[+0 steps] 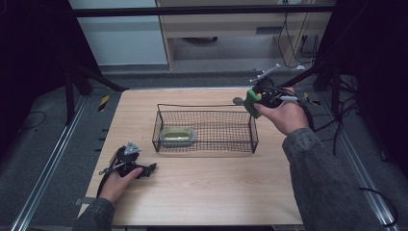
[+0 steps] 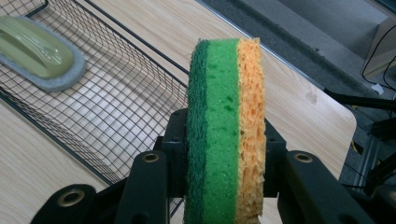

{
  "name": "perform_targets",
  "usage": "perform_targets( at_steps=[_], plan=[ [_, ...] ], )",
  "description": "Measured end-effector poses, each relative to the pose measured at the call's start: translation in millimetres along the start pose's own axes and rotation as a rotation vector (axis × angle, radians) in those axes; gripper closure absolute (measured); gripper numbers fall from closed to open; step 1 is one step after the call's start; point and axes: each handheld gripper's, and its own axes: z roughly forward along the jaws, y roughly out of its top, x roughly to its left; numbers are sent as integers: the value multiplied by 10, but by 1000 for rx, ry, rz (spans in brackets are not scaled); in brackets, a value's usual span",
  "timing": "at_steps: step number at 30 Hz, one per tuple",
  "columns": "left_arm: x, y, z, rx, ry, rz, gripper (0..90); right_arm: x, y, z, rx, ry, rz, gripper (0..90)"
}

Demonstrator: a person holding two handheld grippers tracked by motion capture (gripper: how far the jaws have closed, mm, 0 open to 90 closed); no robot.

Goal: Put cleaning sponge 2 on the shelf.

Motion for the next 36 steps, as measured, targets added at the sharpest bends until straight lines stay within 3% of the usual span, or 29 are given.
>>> perform_targets(
  at_steps=[20, 29, 36],
  plan=[
    [8, 2, 4, -2, -3, 2, 0, 185, -8, 237, 15, 18, -35, 649],
    [8, 2, 4, -2, -3, 2, 0, 178, -101, 353, 23, 31, -8, 650],
    [8, 2, 4, -2, -3, 2, 0, 217, -122, 485, 46, 16, -28, 650]
  ],
)
